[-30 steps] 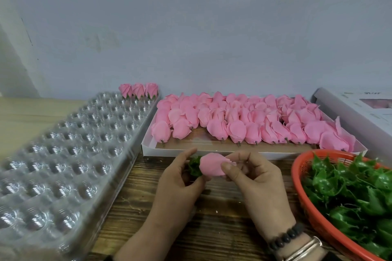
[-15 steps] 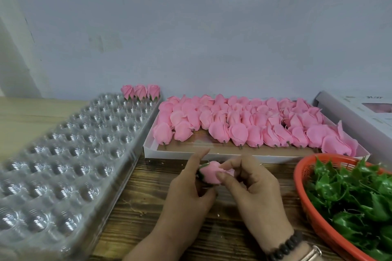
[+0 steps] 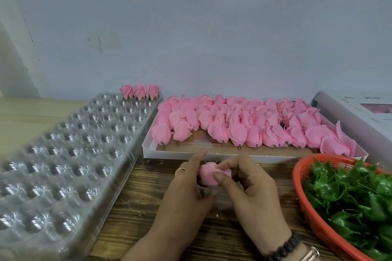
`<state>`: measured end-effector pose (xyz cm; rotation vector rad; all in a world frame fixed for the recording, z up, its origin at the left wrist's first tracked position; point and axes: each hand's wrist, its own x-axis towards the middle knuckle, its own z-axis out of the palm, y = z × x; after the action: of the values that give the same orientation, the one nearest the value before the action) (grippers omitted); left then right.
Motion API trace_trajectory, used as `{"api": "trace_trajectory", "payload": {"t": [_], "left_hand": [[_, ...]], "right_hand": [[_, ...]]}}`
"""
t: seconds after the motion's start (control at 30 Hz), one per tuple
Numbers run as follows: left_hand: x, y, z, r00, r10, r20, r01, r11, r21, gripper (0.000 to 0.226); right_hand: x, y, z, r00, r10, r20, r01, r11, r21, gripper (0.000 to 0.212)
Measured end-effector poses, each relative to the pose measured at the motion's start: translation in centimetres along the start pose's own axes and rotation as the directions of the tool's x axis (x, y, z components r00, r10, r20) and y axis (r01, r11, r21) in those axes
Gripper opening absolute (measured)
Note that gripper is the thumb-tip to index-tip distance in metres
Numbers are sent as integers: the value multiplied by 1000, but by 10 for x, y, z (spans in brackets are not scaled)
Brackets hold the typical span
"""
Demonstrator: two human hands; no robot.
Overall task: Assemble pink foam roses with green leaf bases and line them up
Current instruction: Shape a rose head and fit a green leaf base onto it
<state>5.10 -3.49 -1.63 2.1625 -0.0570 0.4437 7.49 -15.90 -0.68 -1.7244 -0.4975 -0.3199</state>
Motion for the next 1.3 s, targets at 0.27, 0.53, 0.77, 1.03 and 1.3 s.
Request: {"api": "trace_trajectory", "payload": {"t": [0.27,0.53,0.77,1.03,1.3], "left_hand": [[1,0,-4,998,-53,-34,52,998,-34,33],[-1,7,-1,999,-32,30,36,989,-143,18],[0,11,-3,999,-6,52,17,978,-209,21],[5,13,-8,949,-316,-13,205,646,-735,10],[2,22,-3,906,-359,224,318,230,-920,22]], "right_hand": [[-3,-7,3,992,-70,103,70,998,4,14],[-3,-7,3,946,-210,248,237,968,-81,12],[-3,-8,3,923,-291,252,330,935,-130,15],[-5,-4,3,979,-203,18,204,970,-133,22],[-9,-1,15,972,-115,203,147,978,-151,38]]}}
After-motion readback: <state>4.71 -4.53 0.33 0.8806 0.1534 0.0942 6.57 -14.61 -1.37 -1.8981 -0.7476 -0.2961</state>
